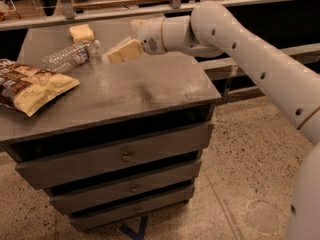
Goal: Move water bottle near brown chip bag
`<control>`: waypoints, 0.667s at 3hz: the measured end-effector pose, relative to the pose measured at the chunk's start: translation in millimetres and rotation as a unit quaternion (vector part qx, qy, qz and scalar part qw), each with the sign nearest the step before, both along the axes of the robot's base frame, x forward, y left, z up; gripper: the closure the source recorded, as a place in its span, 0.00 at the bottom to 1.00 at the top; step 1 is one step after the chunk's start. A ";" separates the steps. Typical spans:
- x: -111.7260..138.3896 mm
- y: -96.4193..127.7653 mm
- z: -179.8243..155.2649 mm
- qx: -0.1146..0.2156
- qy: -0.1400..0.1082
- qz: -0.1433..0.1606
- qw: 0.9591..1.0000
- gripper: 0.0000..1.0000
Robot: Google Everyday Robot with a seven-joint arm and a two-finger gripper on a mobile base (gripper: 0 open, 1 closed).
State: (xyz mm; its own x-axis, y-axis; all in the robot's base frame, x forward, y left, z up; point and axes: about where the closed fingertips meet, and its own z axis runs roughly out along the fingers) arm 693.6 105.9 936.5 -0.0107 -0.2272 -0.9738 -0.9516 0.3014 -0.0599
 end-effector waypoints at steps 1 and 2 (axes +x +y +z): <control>4.7 -29.6 5.0 -0.049 -0.037 -0.051 0.997 0.00; 4.2 -26.2 5.7 -0.050 -0.039 -0.049 0.997 0.00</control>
Offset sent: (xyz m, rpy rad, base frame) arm 0.0037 -0.0233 0.0039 -0.0783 -0.0590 -0.0809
